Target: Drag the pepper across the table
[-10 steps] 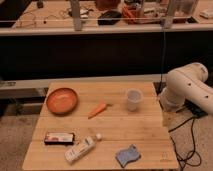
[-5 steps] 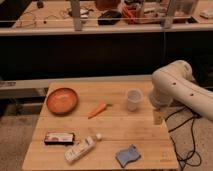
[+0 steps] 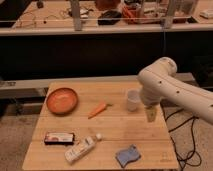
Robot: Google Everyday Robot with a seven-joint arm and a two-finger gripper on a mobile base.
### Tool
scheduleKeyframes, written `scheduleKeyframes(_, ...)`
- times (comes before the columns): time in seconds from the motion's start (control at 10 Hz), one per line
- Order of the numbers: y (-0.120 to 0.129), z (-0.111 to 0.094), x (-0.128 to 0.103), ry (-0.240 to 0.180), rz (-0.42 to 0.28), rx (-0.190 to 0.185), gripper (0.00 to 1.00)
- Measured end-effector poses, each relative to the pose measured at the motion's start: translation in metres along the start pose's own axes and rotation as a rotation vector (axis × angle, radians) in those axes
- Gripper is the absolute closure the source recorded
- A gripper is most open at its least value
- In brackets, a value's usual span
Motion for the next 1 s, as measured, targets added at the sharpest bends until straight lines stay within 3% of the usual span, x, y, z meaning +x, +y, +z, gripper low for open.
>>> scheduleKeyframes(0.2, -0.008, -0.002, -0.027, 0.005, -0.043, 0.006, 0.20)
scheduleKeyframes(0.5, -0.010, -0.001, -0.034, 0.012, -0.108, 0.012, 0.20)
scheduleKeyframes(1.0, -0.027, 0.002, -0.075, -0.001, -0.201, 0.050, 0.20)
